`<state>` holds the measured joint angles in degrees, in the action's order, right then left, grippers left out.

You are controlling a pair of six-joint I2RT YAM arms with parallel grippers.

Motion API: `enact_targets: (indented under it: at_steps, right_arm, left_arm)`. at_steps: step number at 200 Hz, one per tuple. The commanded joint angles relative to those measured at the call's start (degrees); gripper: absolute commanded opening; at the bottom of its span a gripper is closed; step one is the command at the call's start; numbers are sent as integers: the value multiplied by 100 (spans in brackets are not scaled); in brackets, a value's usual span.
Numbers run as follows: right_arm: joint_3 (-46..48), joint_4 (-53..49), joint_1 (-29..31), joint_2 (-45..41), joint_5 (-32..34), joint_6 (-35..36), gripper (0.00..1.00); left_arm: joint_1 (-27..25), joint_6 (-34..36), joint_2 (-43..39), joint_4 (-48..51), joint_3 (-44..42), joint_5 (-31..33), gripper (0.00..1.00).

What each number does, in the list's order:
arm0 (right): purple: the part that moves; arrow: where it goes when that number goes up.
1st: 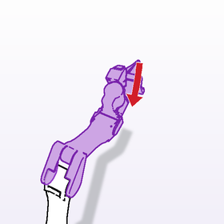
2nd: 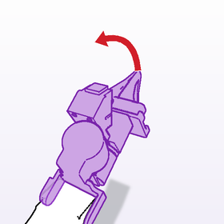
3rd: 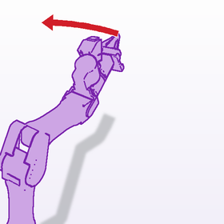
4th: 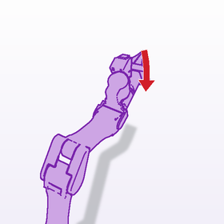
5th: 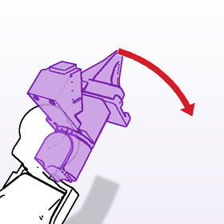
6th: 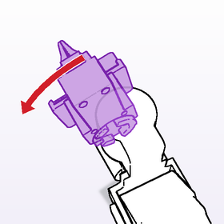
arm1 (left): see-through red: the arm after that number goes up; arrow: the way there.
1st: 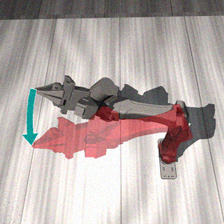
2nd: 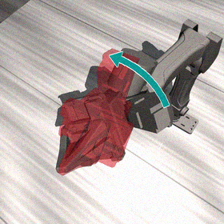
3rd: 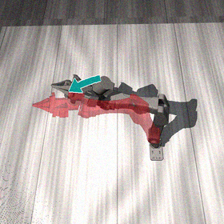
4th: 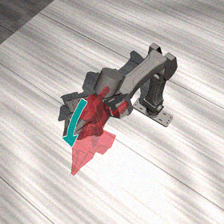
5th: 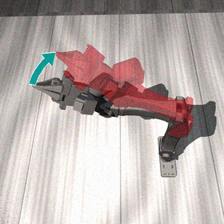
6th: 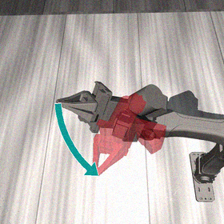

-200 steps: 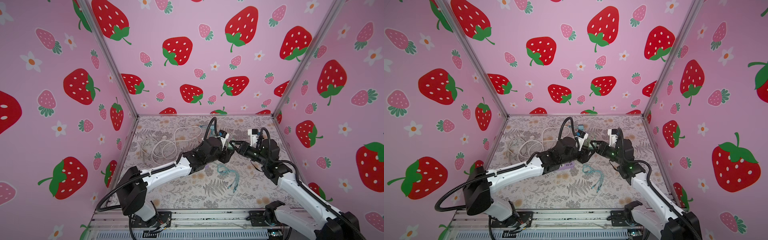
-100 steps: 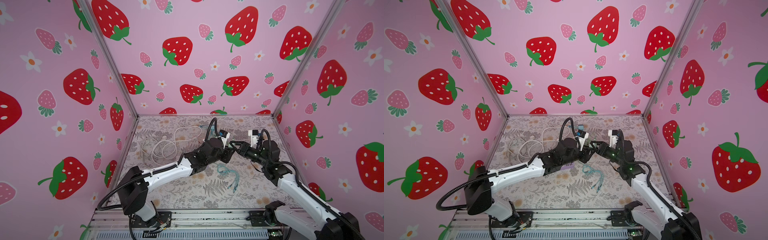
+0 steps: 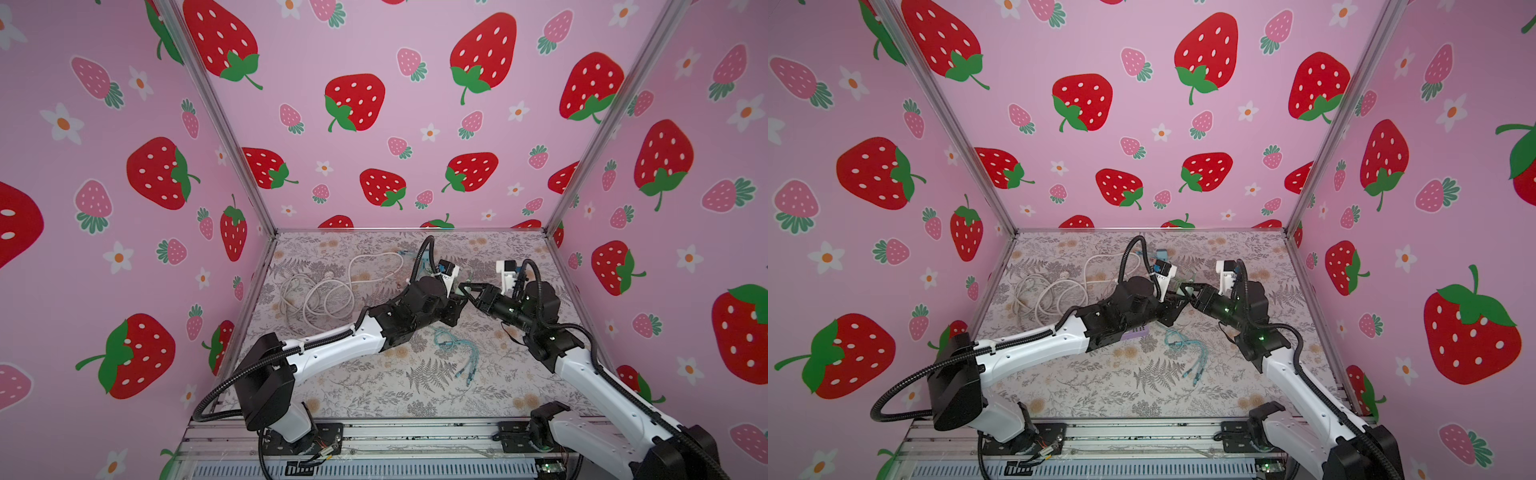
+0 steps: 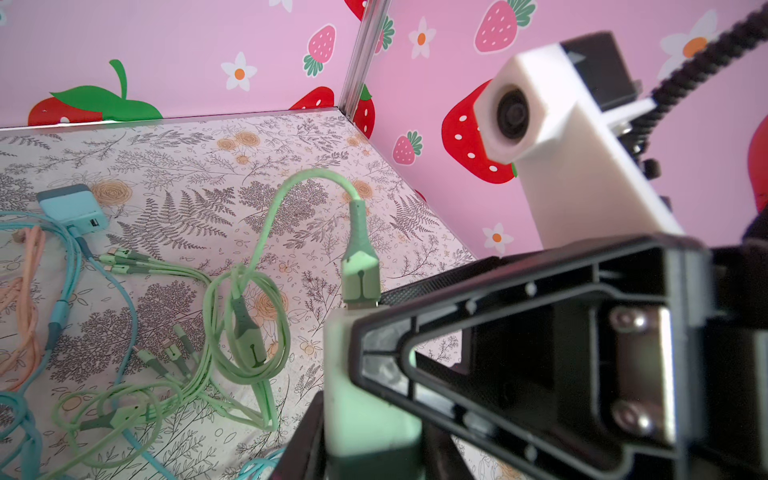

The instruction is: Insert the plug

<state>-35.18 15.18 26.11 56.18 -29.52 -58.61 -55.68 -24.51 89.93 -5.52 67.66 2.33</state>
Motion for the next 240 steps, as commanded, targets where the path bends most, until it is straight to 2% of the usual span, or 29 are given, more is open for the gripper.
enact_targets:
  at_steps: [1,5,10,16,46,79,122,152,167,193,240]
  right_arm:
    - [-135,99,26,-39,-463,207,51]
    - [-157,72,19,-37,-480,253,51]
    - [-178,42,17,-33,-493,283,51]
    - [-207,19,9,-37,-527,329,56]
    - [-281,-67,-55,-97,-629,470,66]
    - [-392,-287,-277,-280,-815,928,75]
    - [-430,-262,-844,-609,-1629,1427,76]
    - [-595,-187,-897,-576,-2291,1724,76]
    - [-561,26,-891,-515,-2440,1595,76]
    - [-449,503,-897,-442,-2599,1242,75]
    - [-337,1300,-905,-221,-2732,638,70]
  left_arm:
    - [105,-112,-237,-20,85,48,7]
    - [114,-126,-262,-12,81,20,7]
    - [115,-132,-279,-4,81,-21,2]
    - [134,-146,-306,21,85,-74,0]
    - [213,-207,-428,131,81,-344,0]
    - [447,-486,-586,211,28,-962,0]
    - [986,-993,-718,76,-60,-2451,0]
    - [1285,-1339,-644,-106,12,-3631,0]
    - [1350,-1504,-636,-309,19,-4097,0]
    - [1363,-1596,-688,-556,45,-4586,0]
    - [1389,-1883,-778,-1130,-51,-5010,0]
